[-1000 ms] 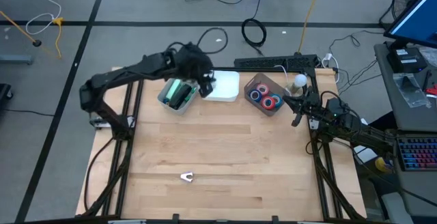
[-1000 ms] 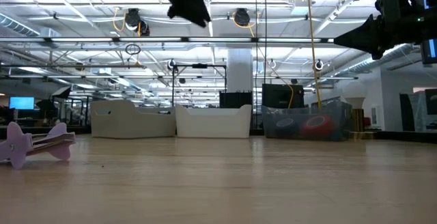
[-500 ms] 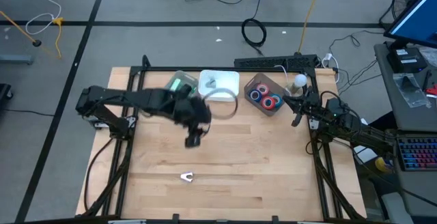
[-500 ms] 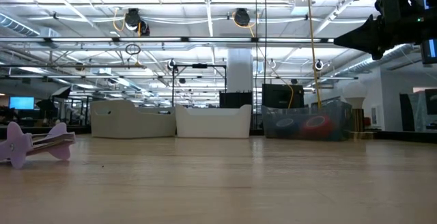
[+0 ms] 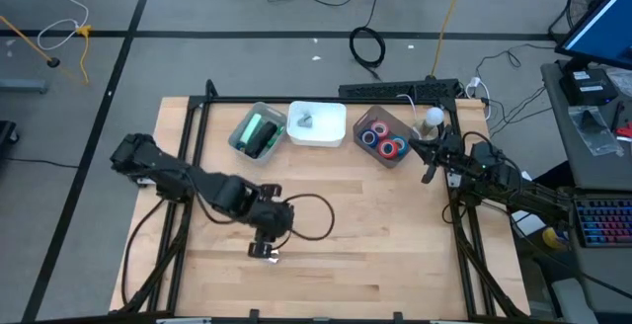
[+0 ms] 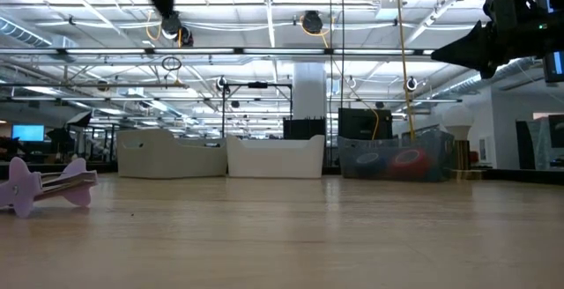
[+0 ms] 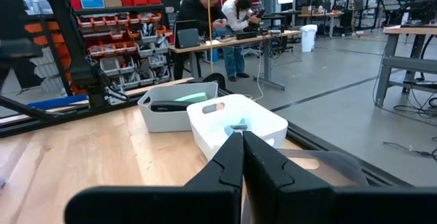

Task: Pick and place Stapler, Stapler remover, tape
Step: Put the purple staple remover into the white bin

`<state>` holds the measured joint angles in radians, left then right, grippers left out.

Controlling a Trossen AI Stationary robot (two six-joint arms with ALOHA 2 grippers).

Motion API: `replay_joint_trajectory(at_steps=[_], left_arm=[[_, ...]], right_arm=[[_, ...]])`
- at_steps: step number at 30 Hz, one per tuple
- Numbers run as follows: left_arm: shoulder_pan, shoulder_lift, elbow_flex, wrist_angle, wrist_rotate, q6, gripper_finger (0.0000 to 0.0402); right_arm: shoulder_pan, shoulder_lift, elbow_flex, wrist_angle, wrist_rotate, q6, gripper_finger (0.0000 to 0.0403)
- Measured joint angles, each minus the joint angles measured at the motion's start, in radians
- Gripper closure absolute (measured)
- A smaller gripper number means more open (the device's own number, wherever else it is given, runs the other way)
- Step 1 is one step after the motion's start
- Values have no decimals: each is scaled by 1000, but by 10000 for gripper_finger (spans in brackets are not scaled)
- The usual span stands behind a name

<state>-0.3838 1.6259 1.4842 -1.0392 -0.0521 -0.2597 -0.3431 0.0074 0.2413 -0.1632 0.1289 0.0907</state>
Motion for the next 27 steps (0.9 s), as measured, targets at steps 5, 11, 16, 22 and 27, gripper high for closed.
replay_joint_trajectory(at_steps=[5,11,16,22,27], left_arm=[[-19,-2,-116,66,1,-141,243],[-40,-2,-259,207,2,-221,243],[-71,-2,-361,323,2,-211,243],[-91,-2,-464,436,20,-236,243],[-95,-2,-538,580,81,-309,243]], right_arm=[[0,0,0,-4,-1,24,403],[0,0,0,-5,0,25,403],[0,0,0,-6,0,25,403],[0,0,0,-6,0,25,403],[0,0,0,-7,0,25,403]])
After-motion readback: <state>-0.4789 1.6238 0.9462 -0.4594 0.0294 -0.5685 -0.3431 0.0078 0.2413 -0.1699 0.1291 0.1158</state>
